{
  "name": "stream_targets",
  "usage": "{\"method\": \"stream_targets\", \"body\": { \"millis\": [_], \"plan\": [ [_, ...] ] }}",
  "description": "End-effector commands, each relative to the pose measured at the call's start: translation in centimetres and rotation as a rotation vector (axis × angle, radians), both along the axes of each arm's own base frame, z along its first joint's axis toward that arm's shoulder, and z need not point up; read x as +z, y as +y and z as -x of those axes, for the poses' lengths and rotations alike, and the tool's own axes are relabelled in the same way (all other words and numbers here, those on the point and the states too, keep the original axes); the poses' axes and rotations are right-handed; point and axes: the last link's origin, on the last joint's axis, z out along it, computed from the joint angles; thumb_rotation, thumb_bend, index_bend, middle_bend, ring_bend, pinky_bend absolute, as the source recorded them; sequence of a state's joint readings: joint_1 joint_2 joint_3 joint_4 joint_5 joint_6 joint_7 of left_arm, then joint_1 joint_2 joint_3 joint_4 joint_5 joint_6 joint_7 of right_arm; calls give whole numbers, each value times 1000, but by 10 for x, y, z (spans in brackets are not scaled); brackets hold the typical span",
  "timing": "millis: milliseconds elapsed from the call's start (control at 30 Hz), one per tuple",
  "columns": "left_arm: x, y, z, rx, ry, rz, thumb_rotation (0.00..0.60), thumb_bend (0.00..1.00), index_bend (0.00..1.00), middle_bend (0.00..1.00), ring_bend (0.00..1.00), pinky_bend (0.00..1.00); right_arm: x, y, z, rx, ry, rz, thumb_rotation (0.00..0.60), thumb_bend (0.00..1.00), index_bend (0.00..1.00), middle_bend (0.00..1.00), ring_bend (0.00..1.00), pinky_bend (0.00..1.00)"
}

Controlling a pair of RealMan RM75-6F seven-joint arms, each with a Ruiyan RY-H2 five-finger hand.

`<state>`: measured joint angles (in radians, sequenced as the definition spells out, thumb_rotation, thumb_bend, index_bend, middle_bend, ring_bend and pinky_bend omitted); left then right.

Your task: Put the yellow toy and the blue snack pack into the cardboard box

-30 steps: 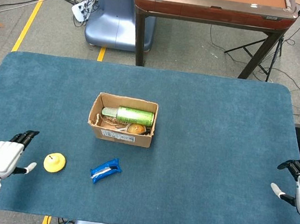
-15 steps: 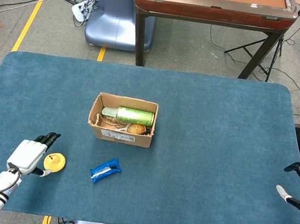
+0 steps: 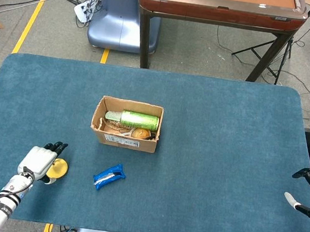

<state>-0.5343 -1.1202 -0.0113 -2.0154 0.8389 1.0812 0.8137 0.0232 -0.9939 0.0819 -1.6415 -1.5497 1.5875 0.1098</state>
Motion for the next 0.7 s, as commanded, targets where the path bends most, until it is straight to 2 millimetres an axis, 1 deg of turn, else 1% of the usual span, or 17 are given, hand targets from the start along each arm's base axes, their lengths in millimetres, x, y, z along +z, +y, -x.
{"method": "stream_targets", "body": {
  "millis": [33,167,267,333,500,633,700],
  "plan": [
    [-3,2,2,-6,30,2,600,129,53,70,173,547,0,-1,0,-2,0,0,600,89,463,407,304,476],
    [-9,3,3,-6,36,17,600,129,66,72,226,619,0,-1,0,-4,-2,2,600,88,463,407,304,476],
    [-13,4,4,-10,42,26,600,129,89,88,241,633,1,0,0,-4,-3,4,600,88,463,407,304,476],
    [-15,4,4,-12,42,29,600,130,122,113,257,648,1,0,1,-4,-3,5,600,89,463,407,304,476],
    [-19,6,5,-21,63,32,600,129,201,155,280,658,2,1,1,-3,-5,8,600,89,463,407,304,476],
    [-21,8,7,-21,86,31,600,129,256,161,281,658,2,1,1,-3,-6,8,600,89,463,407,304,476],
    [-22,8,8,-17,96,33,600,129,266,163,282,658,2,1,1,-3,-6,7,600,89,463,407,304,476]
  ]
}}
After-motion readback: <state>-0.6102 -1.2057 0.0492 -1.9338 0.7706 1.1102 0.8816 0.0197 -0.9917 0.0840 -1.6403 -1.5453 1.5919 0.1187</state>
